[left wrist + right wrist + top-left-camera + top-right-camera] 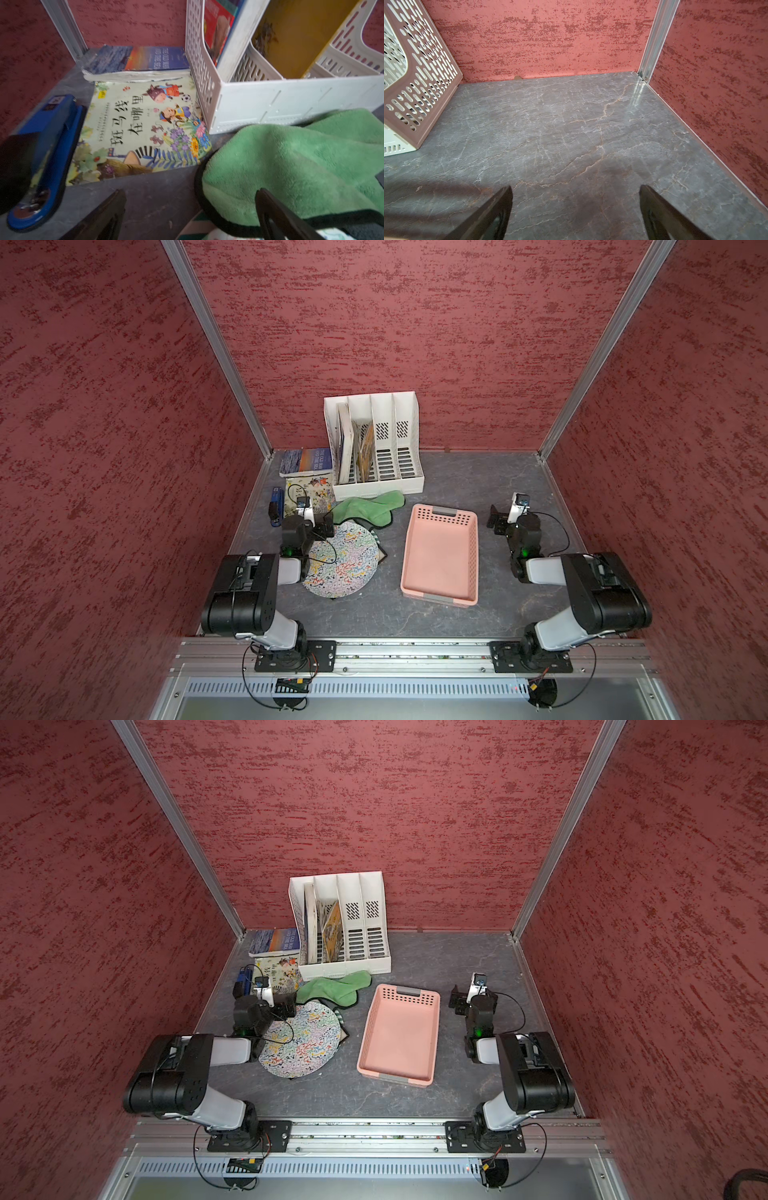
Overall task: Wipe the wet plate dry
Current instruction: Reset both arms
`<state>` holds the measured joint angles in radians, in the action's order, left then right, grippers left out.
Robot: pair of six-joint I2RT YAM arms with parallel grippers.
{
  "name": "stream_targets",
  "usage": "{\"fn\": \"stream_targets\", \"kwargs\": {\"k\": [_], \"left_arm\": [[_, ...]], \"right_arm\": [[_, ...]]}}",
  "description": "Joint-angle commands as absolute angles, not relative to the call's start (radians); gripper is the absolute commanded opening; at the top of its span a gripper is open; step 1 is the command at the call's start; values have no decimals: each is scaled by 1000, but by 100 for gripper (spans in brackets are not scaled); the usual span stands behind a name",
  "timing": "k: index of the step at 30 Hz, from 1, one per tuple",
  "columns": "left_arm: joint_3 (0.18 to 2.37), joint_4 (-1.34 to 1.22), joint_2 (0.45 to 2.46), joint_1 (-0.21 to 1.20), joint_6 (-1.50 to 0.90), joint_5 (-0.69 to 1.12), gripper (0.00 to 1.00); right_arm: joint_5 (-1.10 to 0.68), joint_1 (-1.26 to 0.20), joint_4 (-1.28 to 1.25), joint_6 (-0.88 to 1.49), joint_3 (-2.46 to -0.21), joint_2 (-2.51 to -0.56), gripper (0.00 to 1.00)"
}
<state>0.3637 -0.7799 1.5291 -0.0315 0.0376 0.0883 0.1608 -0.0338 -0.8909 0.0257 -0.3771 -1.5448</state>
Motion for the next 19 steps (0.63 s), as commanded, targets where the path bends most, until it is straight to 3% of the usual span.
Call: {"fn": "stream_targets", "kwargs": {"k": [1, 19], "left_arm": [[379, -885, 1520, -29, 16, 35, 100], [379, -890, 1525, -30, 11, 31, 100]], "right_arm": [[153, -32, -918, 21, -375, -1536, 99], [151, -34, -921, 17, -374, -1536, 99]]}}
